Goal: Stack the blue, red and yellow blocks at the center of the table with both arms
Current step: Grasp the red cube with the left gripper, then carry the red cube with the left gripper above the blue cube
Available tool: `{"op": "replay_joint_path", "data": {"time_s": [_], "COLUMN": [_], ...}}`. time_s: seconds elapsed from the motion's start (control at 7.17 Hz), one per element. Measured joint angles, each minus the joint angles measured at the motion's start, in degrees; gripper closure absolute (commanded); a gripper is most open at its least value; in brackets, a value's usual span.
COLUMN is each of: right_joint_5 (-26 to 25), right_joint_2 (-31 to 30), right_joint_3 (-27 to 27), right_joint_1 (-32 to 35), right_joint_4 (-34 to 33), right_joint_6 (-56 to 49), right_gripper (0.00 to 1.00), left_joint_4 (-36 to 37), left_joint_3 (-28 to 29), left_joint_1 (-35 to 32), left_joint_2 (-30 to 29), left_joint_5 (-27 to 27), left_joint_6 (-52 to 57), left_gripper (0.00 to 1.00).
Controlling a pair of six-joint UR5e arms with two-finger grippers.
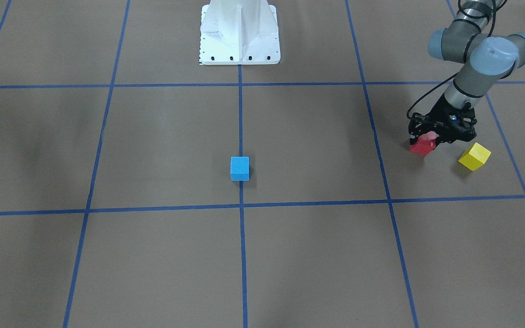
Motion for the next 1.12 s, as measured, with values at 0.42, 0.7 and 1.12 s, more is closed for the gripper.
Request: {"op": "replay_joint_path", "data": {"time_s": [0.42, 0.7, 1.12], "right_joint_5": [0.1, 0.5, 0.6], "right_joint_2": [-0.1, -1.1, -6.2], "right_joint_3": [-0.1, -0.1, -0.1], "right_joint_1": [0.0, 0.1, 3.0], "right_joint_4": [0.0, -0.1, -0.1], "right_joint_6": [0.0, -0.3, -8.6], "right_gripper": [0.00, 0.00, 0.00], "left_joint_4": [3.0, 16.1, 38.3], "left_joint_3": [-3.5, -8.3, -8.2], "left_joint_1": [-1.6, -4.3, -4.7], "left_joint_2": [0.0, -5.5, -25.4], "left_joint_5": [-2.8, -3.6, -3.5], "left_joint_6": [0.4, 0.3, -4.0], "left_gripper": [1.00, 1.00, 1.00]}}
